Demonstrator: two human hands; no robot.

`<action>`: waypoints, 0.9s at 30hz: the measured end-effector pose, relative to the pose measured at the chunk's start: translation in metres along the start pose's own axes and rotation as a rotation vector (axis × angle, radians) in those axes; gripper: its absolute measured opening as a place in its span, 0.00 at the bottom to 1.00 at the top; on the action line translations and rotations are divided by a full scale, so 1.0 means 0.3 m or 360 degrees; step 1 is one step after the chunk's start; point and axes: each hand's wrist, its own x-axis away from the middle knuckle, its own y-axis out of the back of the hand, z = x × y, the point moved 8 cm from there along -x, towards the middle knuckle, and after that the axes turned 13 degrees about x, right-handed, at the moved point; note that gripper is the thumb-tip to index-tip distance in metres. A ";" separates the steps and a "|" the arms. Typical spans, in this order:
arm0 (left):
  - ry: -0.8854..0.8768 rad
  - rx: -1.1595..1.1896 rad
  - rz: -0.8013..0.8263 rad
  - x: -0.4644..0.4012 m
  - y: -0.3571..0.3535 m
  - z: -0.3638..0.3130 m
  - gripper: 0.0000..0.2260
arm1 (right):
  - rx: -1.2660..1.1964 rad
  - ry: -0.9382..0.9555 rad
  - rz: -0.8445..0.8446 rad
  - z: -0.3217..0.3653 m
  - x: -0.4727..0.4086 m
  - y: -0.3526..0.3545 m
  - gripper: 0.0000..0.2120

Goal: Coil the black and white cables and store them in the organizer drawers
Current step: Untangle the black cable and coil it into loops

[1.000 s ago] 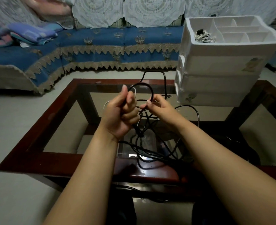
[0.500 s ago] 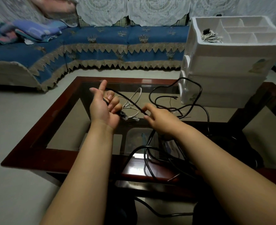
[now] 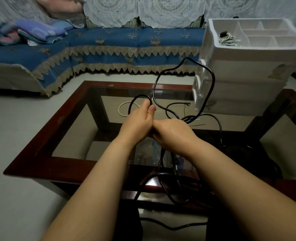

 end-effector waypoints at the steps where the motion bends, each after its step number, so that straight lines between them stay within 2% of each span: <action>1: -0.0008 -0.0091 0.0026 0.002 -0.002 -0.007 0.13 | 0.0004 -0.0009 -0.0009 -0.009 0.003 0.013 0.12; 4: -0.0005 -0.0164 0.0112 0.019 -0.010 -0.023 0.13 | -0.0058 -0.0057 0.0016 -0.034 0.015 0.044 0.17; 7: -0.0028 -0.0035 0.0119 0.034 0.010 -0.038 0.15 | -0.0046 -0.0137 0.0124 -0.084 0.028 0.046 0.22; 9: 0.0042 0.0284 0.0157 0.048 0.032 -0.034 0.17 | -0.0068 -0.0271 0.0197 -0.155 0.037 0.034 0.18; 13: 0.0243 0.1014 0.0283 0.081 0.077 -0.012 0.12 | -0.0188 -0.0515 0.0150 -0.274 0.054 0.024 0.15; 16: 0.0372 0.1460 0.0159 0.077 0.082 0.029 0.15 | -0.0195 -0.0515 0.0133 -0.250 0.051 0.020 0.17; 18: 0.0495 0.1795 0.0117 0.077 0.062 0.046 0.18 | -0.0292 -0.0436 -0.0112 -0.204 0.050 0.057 0.17; 20: 0.0552 0.2082 0.0212 0.078 0.038 0.038 0.18 | -0.0416 -0.0377 -0.0472 -0.184 0.064 0.111 0.16; 22: 0.0567 0.2236 0.0420 0.086 0.011 0.017 0.18 | -0.0341 -0.0380 -0.0647 -0.189 0.074 0.137 0.14; 25: 0.0532 0.2283 0.0799 0.109 -0.045 -0.032 0.20 | -0.0198 -0.0455 -0.0357 -0.203 0.054 0.087 0.12; 27: 0.0504 0.2337 0.0945 0.118 -0.066 -0.062 0.22 | -0.0172 -0.0455 -0.0145 -0.184 0.046 0.051 0.12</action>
